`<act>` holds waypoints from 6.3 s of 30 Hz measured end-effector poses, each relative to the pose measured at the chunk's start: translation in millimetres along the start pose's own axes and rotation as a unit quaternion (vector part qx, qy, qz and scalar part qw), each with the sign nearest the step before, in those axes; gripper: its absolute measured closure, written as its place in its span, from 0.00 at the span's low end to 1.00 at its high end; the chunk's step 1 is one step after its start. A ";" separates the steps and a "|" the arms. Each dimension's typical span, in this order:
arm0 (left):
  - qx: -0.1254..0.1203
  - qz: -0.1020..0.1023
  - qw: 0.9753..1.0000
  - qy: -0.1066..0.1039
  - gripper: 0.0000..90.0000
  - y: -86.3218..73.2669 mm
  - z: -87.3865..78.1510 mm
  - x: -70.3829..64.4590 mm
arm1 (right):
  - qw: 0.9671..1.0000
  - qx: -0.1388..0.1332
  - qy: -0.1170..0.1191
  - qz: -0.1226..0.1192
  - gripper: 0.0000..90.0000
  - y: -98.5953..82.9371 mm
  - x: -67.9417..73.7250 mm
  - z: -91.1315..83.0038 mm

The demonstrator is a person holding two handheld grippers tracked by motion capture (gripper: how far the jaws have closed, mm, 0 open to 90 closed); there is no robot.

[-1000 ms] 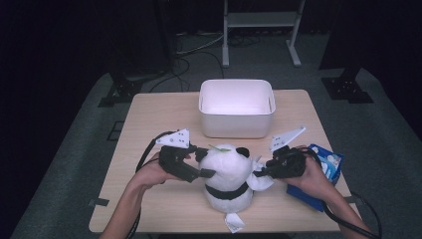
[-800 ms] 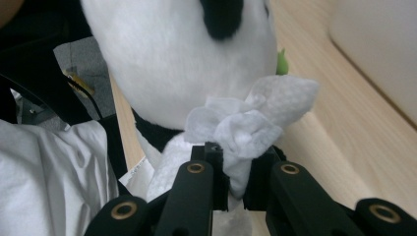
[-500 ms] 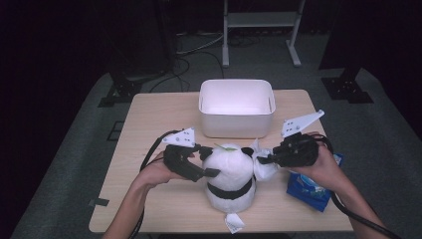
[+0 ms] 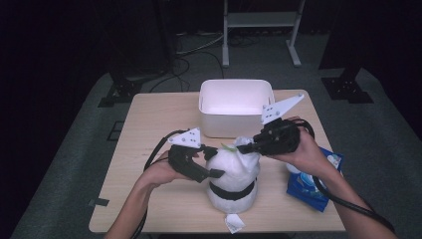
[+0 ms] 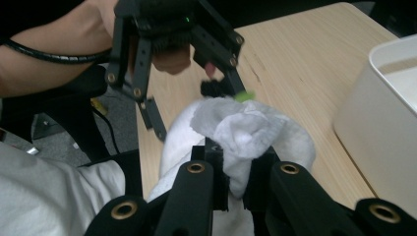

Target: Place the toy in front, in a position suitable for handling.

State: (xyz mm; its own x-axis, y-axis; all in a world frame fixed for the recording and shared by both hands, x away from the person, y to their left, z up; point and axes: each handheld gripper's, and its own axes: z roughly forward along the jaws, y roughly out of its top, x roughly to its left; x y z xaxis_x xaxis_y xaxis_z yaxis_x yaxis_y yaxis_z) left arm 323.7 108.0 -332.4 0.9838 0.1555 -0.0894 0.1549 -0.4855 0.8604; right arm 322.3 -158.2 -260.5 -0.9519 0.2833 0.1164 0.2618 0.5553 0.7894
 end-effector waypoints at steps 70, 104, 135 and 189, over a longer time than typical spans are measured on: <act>0.017 -0.002 1.000 0.001 0.40 4.1 30.1 2.9 | 0.999 0.004 -0.032 0.004 0.93 -7.4 -4.2 -9.6; 0.060 0.019 0.998 -0.001 0.21 6.8 71.9 -10.3 | 0.993 0.087 -0.061 0.048 0.93 -62.7 -17.7 -0.2; 0.061 0.005 0.998 0.016 0.20 -9.2 60.8 -3.5 | 0.993 0.110 -0.025 0.044 0.91 -73.8 -18.0 34.8; 0.061 -0.067 0.995 -0.043 0.08 -65.1 66.1 0.7 | 0.990 0.118 -0.047 0.059 0.92 -88.3 -33.3 39.4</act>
State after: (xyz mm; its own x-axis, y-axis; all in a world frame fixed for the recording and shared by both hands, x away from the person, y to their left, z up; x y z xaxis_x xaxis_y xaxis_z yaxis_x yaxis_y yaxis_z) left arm 320.3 82.9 -421.7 0.9566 0.1540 -0.2473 0.2906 -0.5676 0.7703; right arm 337.2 -185.9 -357.9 -0.8967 0.4221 0.1332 0.4101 0.6790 0.6089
